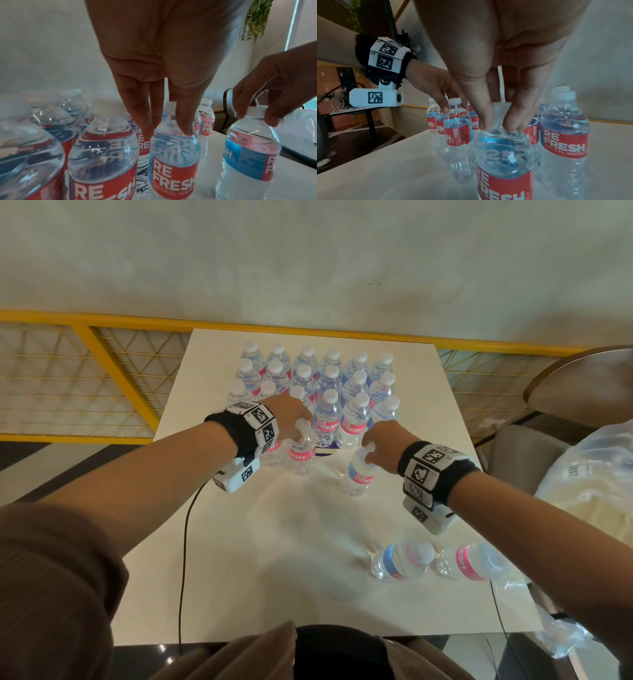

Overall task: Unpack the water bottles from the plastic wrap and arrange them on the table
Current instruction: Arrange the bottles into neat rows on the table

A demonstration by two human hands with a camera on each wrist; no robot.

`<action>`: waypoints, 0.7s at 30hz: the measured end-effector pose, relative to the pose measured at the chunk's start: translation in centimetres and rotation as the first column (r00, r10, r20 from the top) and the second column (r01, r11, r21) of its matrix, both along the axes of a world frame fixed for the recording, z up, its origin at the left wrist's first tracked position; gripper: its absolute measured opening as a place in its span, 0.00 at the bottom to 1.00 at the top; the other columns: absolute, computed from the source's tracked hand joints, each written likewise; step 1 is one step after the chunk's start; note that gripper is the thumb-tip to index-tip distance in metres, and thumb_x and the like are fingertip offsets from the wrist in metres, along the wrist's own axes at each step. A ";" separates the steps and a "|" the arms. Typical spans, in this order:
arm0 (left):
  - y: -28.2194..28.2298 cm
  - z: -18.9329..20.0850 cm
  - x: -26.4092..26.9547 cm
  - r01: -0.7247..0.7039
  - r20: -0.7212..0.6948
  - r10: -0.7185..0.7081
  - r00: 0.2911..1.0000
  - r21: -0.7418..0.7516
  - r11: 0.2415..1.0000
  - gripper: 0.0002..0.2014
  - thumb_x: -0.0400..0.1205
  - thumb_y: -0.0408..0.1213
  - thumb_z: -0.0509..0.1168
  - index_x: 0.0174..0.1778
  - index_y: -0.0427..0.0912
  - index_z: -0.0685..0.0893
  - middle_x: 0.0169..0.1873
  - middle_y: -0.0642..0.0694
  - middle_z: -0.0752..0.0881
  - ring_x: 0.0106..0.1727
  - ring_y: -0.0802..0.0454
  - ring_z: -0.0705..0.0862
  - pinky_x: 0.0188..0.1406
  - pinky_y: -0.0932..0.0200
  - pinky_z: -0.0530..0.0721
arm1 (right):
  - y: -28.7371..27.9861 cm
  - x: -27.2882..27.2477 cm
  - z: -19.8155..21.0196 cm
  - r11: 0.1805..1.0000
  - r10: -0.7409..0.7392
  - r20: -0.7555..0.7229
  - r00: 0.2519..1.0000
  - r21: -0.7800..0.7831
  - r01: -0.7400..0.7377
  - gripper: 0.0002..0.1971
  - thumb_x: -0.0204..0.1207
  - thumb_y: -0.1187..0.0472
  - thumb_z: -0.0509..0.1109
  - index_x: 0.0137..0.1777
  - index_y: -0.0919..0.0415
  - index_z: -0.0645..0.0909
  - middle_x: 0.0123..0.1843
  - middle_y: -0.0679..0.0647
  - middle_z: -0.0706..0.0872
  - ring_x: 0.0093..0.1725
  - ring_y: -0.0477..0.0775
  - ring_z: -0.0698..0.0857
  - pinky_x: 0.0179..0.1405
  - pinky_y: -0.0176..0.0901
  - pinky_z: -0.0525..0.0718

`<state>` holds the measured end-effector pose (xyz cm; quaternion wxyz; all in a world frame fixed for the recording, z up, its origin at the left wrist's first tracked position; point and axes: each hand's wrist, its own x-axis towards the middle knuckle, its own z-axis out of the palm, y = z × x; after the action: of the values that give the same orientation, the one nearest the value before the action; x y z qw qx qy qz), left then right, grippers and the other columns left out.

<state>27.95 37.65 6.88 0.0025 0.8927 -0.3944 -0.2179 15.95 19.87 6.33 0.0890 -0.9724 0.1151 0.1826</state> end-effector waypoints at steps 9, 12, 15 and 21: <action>0.2 -0.4 -0.6 0.001 -0.016 -0.002 1.000 -0.034 0.999 0.10 0.77 0.34 0.65 0.52 0.38 0.85 0.50 0.41 0.88 0.55 0.40 0.84 0.56 0.49 0.82 | 2.6 2.3 -0.3 0.999 0.042 0.007 0.999 0.004 -0.042 0.21 0.77 0.62 0.70 0.70 0.62 0.76 0.65 0.57 0.82 0.63 0.58 0.82 0.61 0.43 0.80; 0.3 -0.5 -0.6 0.003 -0.006 -0.004 1.000 -0.044 0.999 0.14 0.78 0.39 0.66 0.58 0.38 0.84 0.54 0.41 0.87 0.57 0.40 0.83 0.58 0.50 0.81 | 2.6 2.4 -1.0 1.000 0.031 -0.041 0.999 -0.001 -0.031 0.25 0.73 0.60 0.74 0.69 0.63 0.75 0.64 0.58 0.83 0.62 0.59 0.83 0.61 0.45 0.83; 0.4 -0.4 -0.7 -0.004 -0.025 0.002 1.000 -0.088 0.996 0.18 0.78 0.43 0.70 0.63 0.41 0.82 0.57 0.42 0.86 0.60 0.41 0.82 0.60 0.53 0.77 | 2.6 2.8 -1.5 0.999 0.036 -0.005 0.999 0.040 -0.036 0.24 0.74 0.63 0.73 0.70 0.60 0.73 0.63 0.58 0.83 0.61 0.59 0.83 0.60 0.47 0.83; 0.8 -0.1 -1.2 -0.061 -0.108 0.046 0.993 -0.140 0.988 0.16 0.79 0.32 0.67 0.63 0.38 0.82 0.55 0.41 0.87 0.57 0.42 0.85 0.58 0.54 0.79 | 2.7 3.5 -1.7 0.995 0.016 0.025 1.000 0.097 -0.019 0.26 0.75 0.64 0.70 0.73 0.57 0.68 0.61 0.58 0.83 0.56 0.59 0.84 0.54 0.47 0.85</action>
<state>26.72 38.46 6.78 0.0930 0.8880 -0.3841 -0.2352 19.41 22.52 4.67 0.1359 -0.9700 0.0964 0.1770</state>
